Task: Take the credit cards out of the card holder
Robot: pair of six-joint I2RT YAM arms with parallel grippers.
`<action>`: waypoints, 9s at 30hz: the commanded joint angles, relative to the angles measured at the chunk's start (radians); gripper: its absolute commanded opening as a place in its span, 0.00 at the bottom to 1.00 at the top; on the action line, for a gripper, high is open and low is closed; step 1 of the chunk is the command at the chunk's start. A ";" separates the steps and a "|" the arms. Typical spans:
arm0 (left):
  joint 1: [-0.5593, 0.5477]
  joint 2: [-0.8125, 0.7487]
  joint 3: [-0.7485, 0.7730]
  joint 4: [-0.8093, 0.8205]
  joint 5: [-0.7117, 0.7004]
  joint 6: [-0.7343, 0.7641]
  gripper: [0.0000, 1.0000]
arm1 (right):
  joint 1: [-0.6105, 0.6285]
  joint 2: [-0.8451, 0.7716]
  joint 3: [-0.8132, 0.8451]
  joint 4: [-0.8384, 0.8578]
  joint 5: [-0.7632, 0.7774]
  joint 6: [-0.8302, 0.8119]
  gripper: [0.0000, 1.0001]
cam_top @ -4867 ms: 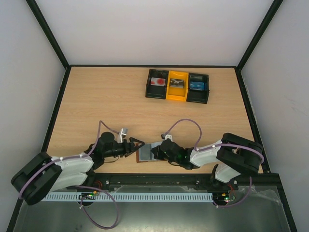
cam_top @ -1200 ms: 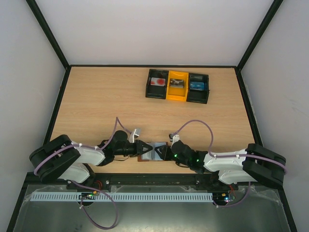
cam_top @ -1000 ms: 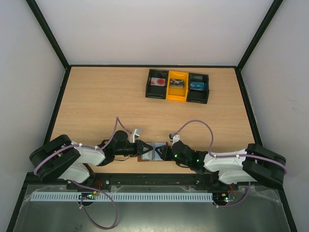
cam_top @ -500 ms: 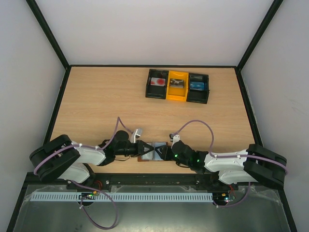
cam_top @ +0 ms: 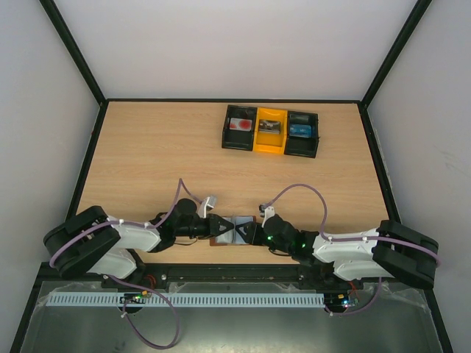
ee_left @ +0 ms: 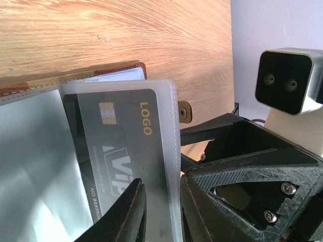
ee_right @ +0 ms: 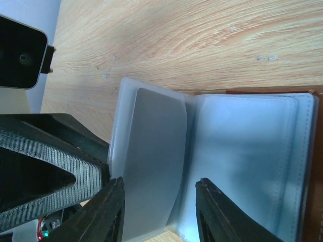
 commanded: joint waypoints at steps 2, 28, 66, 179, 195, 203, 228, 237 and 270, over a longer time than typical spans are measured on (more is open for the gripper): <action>-0.005 -0.037 0.025 -0.042 -0.027 0.031 0.24 | 0.006 -0.013 -0.021 0.043 -0.002 0.006 0.38; -0.012 -0.060 0.049 -0.105 -0.056 0.049 0.22 | 0.006 -0.009 -0.050 0.148 -0.122 -0.031 0.56; -0.017 -0.105 0.051 -0.199 -0.111 0.071 0.32 | 0.008 0.017 -0.044 0.087 -0.041 -0.009 0.43; 0.004 0.006 0.160 -0.307 -0.181 0.088 0.37 | -0.184 -0.094 0.118 -0.395 0.215 -0.300 0.31; 0.032 -0.336 0.092 -0.550 -0.244 0.115 0.61 | -0.304 0.181 0.150 -0.253 -0.064 -0.380 0.41; 0.035 -0.390 0.078 -0.567 -0.206 0.064 0.64 | -0.192 0.123 0.087 -0.260 -0.096 -0.184 0.31; 0.037 -0.580 0.026 -0.889 -0.300 -0.016 0.77 | 0.100 0.199 0.089 -0.103 -0.039 0.054 0.33; 0.043 -0.567 0.023 -0.892 -0.321 -0.020 0.79 | 0.103 0.209 0.081 -0.080 -0.037 0.057 0.33; 0.061 -0.551 0.036 -0.942 -0.351 0.019 0.81 | 0.104 0.240 0.058 -0.024 -0.029 0.073 0.33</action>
